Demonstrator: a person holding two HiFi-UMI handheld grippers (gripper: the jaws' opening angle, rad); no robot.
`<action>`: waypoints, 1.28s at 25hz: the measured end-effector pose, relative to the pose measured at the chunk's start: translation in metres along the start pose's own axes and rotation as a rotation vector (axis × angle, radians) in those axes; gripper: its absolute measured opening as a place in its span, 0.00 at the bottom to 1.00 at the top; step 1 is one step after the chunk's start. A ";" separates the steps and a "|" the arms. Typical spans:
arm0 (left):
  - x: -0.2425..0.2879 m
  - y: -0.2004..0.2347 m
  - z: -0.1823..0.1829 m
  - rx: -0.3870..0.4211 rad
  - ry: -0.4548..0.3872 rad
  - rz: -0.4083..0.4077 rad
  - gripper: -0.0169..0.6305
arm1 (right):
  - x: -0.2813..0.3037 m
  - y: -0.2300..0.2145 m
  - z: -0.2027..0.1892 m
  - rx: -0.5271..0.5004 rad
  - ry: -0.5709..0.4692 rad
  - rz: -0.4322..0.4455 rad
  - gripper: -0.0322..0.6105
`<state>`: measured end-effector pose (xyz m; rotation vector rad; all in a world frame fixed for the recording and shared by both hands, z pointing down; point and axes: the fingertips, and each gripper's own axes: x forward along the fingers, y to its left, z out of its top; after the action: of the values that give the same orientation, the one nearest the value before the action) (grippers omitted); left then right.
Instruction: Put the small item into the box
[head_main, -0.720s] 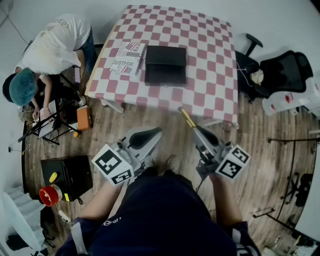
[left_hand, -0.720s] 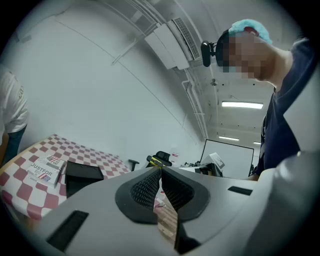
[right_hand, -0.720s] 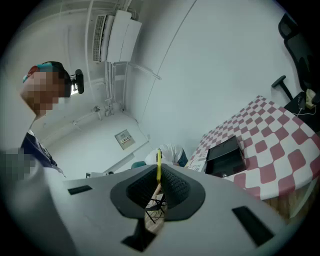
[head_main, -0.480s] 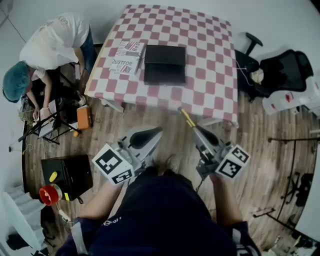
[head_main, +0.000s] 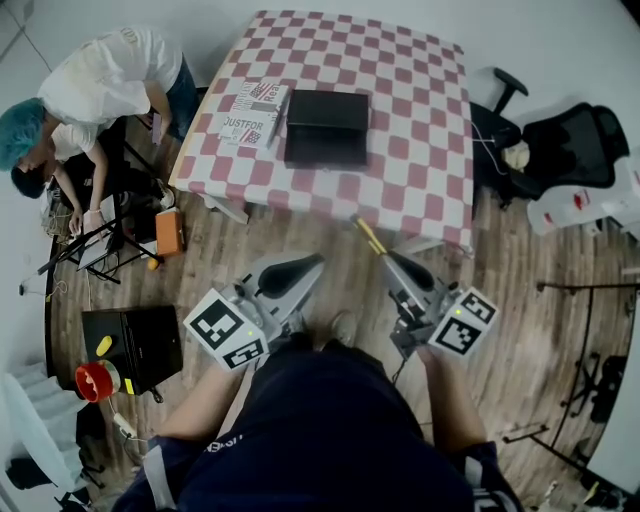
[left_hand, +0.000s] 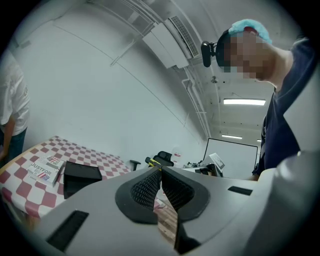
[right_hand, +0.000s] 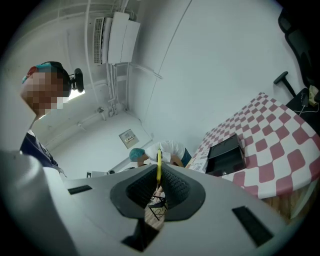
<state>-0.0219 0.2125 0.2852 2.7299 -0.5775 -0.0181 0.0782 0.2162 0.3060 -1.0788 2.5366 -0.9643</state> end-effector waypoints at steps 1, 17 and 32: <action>0.002 -0.002 0.000 0.002 -0.002 0.004 0.09 | -0.003 0.000 0.000 0.001 0.003 0.006 0.11; 0.039 -0.032 0.005 0.060 -0.021 0.043 0.09 | -0.044 -0.014 0.022 -0.027 -0.003 0.066 0.11; 0.052 0.020 0.006 0.029 -0.038 0.080 0.09 | -0.003 -0.044 0.025 -0.021 0.062 0.076 0.11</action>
<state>0.0173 0.1725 0.2890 2.7370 -0.7027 -0.0426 0.1153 0.1836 0.3152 -0.9656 2.6220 -0.9674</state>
